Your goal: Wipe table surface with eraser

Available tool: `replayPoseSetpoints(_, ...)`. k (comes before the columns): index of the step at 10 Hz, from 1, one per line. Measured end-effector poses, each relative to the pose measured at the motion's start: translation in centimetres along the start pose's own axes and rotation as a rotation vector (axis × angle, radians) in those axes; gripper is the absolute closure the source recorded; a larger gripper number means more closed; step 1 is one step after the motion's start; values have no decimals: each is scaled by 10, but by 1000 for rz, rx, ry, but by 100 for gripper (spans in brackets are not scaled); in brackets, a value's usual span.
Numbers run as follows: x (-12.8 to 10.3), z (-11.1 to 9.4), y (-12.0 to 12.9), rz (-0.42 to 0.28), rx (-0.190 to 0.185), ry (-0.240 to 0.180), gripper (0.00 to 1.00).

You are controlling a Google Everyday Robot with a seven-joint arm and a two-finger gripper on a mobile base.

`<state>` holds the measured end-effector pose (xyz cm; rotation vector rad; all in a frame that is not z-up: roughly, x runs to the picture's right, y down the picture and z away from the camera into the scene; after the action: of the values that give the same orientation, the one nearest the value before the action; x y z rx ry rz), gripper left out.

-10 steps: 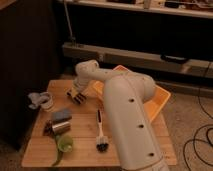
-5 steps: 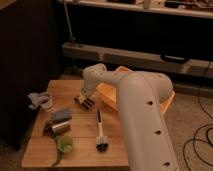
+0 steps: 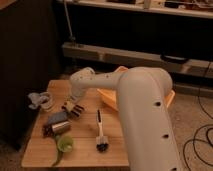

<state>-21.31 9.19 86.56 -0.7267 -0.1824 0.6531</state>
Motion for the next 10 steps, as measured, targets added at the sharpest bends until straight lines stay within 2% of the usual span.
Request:
replayPoseSetpoints(2, -23, 9, 27, -44, -21, -10, 100)
replayPoseSetpoints(5, -39, 12, 14, -15, 0, -27, 100)
replayPoseSetpoints(6, -47, 13, 4, -1, 6, -32, 100)
replayPoseSetpoints(8, -53, 11, -39, 40, 29, -36, 100)
replayPoseSetpoints(10, -59, 12, -81, 97, 36, -45, 100)
